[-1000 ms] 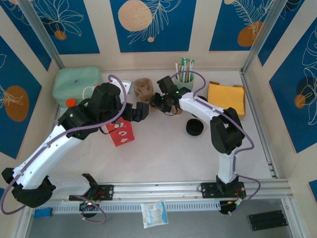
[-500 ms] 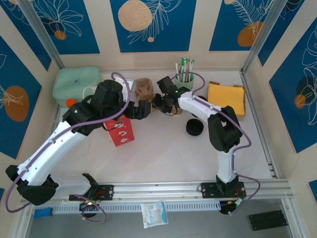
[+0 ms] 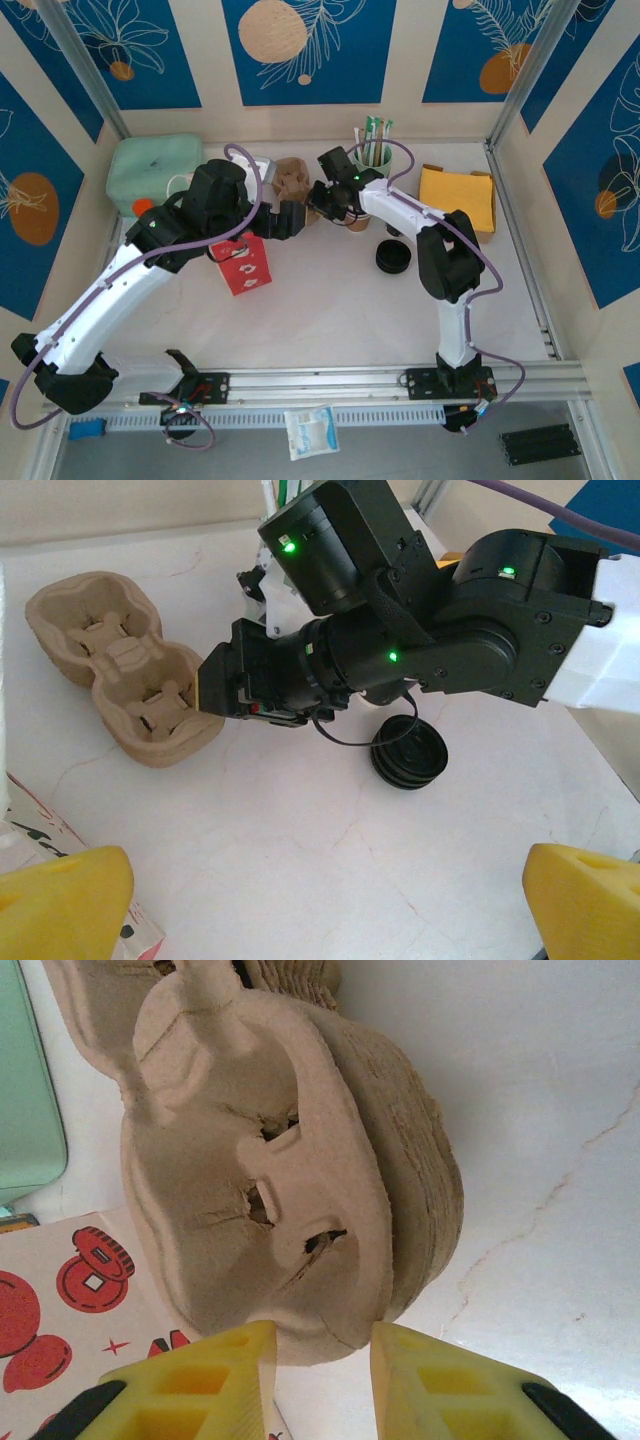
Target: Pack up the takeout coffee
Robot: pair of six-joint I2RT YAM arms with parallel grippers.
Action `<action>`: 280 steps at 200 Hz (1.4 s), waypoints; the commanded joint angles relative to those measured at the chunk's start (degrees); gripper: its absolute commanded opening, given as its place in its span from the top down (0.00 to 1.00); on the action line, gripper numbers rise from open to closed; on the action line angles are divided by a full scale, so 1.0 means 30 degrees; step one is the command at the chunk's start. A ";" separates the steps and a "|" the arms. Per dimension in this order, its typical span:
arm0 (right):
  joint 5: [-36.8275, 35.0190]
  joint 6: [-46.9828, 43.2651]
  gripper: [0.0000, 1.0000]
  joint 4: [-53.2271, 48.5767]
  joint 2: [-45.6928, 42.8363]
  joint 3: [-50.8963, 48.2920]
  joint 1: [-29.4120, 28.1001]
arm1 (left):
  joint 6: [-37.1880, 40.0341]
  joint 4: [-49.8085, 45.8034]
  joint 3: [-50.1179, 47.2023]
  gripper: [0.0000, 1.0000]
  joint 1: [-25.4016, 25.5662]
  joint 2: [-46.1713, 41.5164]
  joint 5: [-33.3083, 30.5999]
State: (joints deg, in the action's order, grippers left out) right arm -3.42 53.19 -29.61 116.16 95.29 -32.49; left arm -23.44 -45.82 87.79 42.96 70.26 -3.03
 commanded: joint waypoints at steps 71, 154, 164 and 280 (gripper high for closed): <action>0.0800 0.0221 0.69 0.0086 0.0016 -0.0318 0.0254 | 0.0332 0.0568 -0.0054 0.01 -0.0351 0.0076 0.0452; 0.0642 0.0281 0.66 0.0488 -0.0799 -0.1068 0.0279 | 0.0226 0.0728 0.0004 0.00 -0.0375 0.0281 0.0686; 0.0673 0.0288 0.66 0.0421 -0.0641 -0.0891 0.0333 | 0.0197 0.0738 0.0004 0.00 -0.0376 0.0311 0.0683; 0.1140 0.0046 0.68 0.0095 0.0589 0.0701 0.0517 | 0.0138 0.0714 0.0003 0.01 -0.0419 0.0423 0.0657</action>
State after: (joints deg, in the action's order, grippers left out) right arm -1.45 53.60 -27.94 116.40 95.31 -31.24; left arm -23.46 -44.75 87.79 42.37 71.44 -1.89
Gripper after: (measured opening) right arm 0.317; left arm 0.994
